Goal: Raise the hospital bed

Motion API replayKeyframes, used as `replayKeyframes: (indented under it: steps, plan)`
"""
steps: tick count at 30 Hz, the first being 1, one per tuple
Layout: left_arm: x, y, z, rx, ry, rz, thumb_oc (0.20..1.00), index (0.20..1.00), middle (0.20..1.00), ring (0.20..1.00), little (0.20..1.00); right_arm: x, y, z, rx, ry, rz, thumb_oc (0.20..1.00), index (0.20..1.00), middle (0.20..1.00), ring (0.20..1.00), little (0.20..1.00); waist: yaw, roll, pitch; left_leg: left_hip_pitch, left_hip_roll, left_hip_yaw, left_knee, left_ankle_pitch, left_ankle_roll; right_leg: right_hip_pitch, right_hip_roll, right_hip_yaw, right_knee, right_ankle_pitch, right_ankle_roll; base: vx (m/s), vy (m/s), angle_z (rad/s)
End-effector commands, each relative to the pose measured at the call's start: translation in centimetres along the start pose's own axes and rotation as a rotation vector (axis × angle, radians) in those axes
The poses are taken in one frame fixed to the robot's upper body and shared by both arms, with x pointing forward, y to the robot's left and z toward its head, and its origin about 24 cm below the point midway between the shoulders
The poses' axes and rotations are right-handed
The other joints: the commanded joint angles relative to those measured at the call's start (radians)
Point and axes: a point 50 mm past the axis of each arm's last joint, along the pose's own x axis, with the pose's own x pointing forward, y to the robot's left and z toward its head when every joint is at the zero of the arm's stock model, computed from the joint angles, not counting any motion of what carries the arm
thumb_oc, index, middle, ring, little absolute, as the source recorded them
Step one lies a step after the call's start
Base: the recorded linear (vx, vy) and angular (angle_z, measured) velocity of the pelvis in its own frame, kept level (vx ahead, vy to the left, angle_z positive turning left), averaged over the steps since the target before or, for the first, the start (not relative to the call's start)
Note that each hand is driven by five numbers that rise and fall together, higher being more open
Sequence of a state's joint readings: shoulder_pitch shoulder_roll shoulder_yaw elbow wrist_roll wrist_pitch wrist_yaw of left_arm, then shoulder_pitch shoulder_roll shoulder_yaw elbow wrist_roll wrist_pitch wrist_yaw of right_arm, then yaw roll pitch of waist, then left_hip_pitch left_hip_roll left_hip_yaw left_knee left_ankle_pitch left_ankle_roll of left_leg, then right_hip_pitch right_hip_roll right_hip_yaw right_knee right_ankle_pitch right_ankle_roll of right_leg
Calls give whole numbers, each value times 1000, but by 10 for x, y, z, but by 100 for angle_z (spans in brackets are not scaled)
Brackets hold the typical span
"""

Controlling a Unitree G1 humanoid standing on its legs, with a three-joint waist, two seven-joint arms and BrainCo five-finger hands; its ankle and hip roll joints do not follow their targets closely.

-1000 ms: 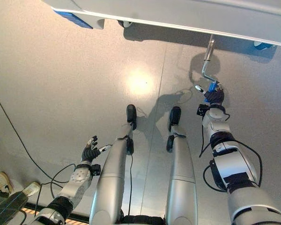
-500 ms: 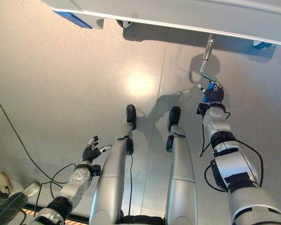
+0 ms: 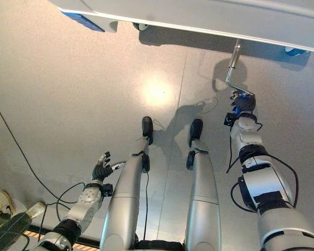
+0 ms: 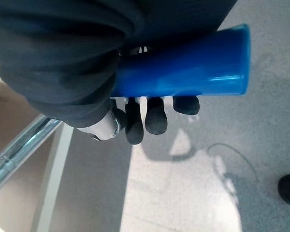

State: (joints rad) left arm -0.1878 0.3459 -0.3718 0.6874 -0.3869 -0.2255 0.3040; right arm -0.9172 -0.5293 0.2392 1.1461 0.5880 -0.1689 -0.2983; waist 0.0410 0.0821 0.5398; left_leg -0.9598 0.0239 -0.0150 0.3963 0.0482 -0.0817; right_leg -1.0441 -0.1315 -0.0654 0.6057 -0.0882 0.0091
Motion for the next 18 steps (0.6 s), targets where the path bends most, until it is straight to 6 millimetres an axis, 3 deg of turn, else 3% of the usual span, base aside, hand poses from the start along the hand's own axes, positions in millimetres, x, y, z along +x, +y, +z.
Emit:
replayKeyframes:
  steps: [1, 11, 18]
  plan:
    - [-17, 3, -21, -6, 51, -10, 1000, 1000, 1000, 1000, 1000, -6, -14, -25, -98, 58, -5, 200, 200, 200, 200, 200, -14, 51, -20, -45, -6, -8, 109, -57, 12, 9, -30, 46, -40, 69, 124, -6, -1, 3]
    - [-18, 6, -17, 12, 30, -28, 1000, 1000, 1000, 1000, 1000, -15, 4, -46, -119, 126, 34, 200, 200, 200, 200, 200, 20, 61, -20, -82, -28, -36, 122, -51, 18, -3, -55, 19, -20, 62, 133, -1, -2, 10]
    - [-16, 5, -6, -4, -14, -34, 1000, 1000, 1000, 1000, 1000, -16, 14, -45, -133, 131, 53, 200, 200, 200, 200, 200, 54, 69, -20, -109, -49, -64, 127, -46, 22, -7, -75, -6, -1, 48, 139, 13, 0, 11]
